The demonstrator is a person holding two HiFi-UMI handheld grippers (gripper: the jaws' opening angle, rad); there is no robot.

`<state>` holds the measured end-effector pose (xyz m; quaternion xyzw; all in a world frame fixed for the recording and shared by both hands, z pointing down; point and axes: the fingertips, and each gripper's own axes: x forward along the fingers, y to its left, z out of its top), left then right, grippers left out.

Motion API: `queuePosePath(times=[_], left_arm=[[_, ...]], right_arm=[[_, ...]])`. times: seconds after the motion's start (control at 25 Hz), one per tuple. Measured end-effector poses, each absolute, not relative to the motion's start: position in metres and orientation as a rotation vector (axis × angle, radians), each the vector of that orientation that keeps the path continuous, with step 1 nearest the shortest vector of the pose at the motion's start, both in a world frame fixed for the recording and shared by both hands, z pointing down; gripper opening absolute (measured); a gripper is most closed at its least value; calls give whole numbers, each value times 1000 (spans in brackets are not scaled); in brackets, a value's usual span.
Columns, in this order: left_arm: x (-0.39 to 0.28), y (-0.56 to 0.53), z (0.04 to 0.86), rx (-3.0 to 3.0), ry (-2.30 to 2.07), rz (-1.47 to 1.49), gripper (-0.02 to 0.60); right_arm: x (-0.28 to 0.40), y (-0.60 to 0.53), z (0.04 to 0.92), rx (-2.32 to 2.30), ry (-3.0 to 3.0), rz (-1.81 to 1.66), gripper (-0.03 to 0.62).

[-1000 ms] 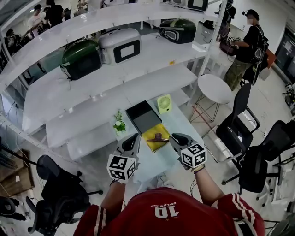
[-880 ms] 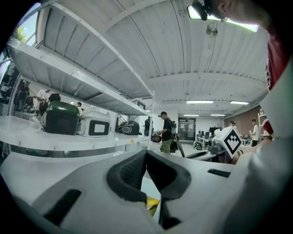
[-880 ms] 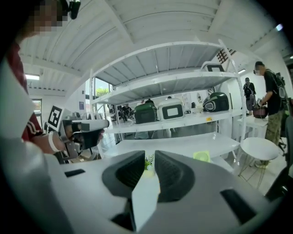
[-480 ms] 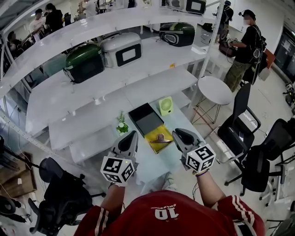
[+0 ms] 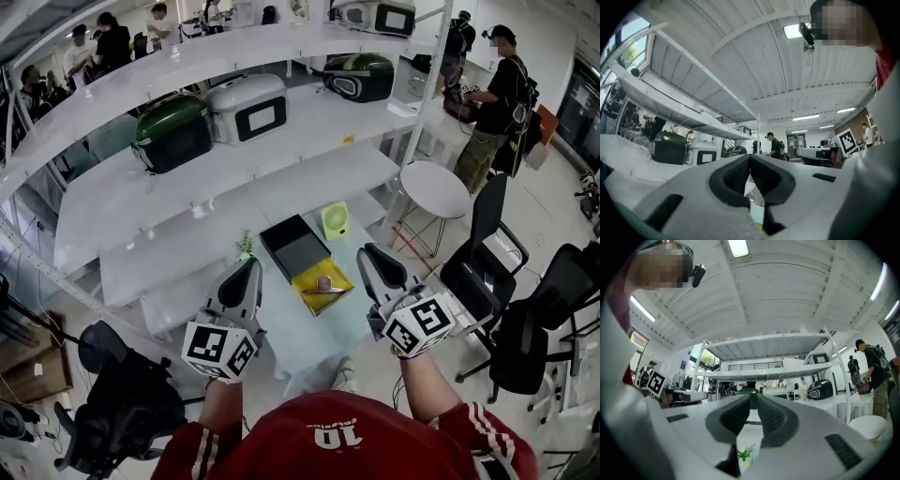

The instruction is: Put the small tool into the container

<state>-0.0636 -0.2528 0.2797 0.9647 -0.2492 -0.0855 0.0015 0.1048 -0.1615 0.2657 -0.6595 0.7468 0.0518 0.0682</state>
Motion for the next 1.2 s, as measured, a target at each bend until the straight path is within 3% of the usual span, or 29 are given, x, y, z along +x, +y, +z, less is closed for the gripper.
queuePosePath(times=[0.52,1.2], left_arm=[[-98,-248,257,3034,-906,-338,-8],[-94,-244,257,3066,-903,-302,-8]], right_arm=[[109,-147,258,-2152,2174,146,43],[104,-150,263,-2154,2183,111,5]])
